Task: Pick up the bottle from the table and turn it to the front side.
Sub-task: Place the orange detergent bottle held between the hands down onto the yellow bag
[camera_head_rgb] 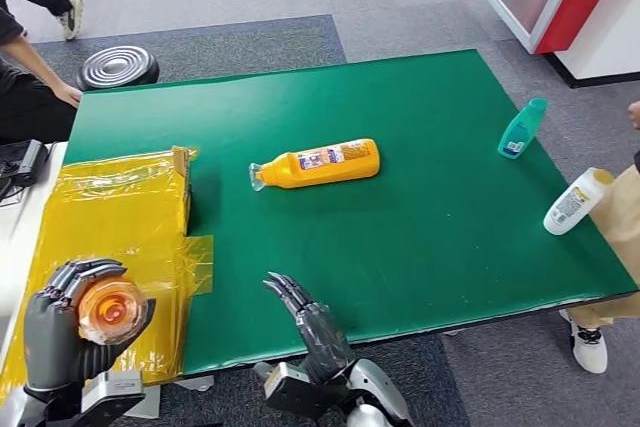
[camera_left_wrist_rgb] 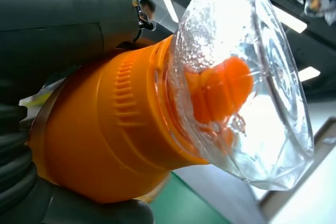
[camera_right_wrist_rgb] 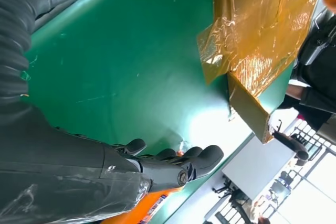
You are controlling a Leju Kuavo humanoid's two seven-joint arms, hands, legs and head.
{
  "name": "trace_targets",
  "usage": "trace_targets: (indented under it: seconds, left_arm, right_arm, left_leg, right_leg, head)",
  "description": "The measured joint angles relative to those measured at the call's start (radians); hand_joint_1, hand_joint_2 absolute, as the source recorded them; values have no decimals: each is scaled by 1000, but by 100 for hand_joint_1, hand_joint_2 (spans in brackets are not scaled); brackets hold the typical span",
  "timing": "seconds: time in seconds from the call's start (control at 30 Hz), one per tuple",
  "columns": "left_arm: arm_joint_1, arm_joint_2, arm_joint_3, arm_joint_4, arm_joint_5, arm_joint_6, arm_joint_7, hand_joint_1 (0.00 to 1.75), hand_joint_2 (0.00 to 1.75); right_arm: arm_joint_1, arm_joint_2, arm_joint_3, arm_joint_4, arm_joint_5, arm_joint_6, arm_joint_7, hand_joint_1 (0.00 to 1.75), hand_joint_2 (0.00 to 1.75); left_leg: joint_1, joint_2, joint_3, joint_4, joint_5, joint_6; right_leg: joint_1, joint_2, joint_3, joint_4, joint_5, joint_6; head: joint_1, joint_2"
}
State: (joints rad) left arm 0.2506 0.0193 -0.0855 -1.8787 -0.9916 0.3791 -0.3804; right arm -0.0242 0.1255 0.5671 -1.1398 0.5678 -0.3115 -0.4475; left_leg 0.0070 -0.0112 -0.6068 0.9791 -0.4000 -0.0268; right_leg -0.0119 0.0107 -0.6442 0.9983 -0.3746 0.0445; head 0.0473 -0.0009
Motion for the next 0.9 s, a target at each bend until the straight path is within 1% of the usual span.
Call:
trace_targets:
  seconds: [0.1,0.17,0.27,0.4,0.53,0.67,0.9]
  left_arm:
    - [-34,46,-2,37,-166,-16,97,175,175]
    - [-67,74,-8,81,-246,-35,147,175,175]
    - [-133,108,-31,170,-334,-61,207,175,175]
    - [-219,139,-71,284,-399,-73,258,175,175]
    - [-292,153,-116,378,-472,-88,303,175,175]
    - [-357,155,-168,460,-525,-106,332,175,175]
    - [-426,154,-242,577,-559,-181,378,175,175]
  right_arm:
    - [3,-1,-3,-7,-1,20,2,0,175]
    - [3,-1,-4,-8,-3,35,1,0,175]
    - [1,-1,-4,-6,-7,54,-3,0,175]
    - [-3,-1,-4,4,-11,68,-11,0,175]
    - [-7,-1,-3,16,-12,80,-16,0,175]
    - [-10,0,-1,29,-12,85,-18,0,175]
    - [-13,0,2,52,-19,85,-19,0,175]
  left_leg:
    - [0,0,0,0,0,-1]
    - [0,0,0,0,1,-1]
    - [0,0,0,0,2,-1]
    - [0,0,0,0,2,-1]
    - [0,0,0,0,2,-1]
    - [0,0,0,0,2,-1]
    - [0,0,0,0,2,-1]
  right_leg:
    - [0,0,0,0,0,-1]
    - [0,0,0,0,1,-1]
    - [0,0,0,0,1,-1]
    - [0,0,0,0,3,-1]
    - [0,0,0,0,3,-1]
    - [0,0,0,0,3,-1]
    - [0,0,-1,0,3,-1]
  head:
    - [0,0]
    - [0,0]
    - [0,0]
    - [0,0]
    - [0,0]
    - [0,0]
    - [0,0]
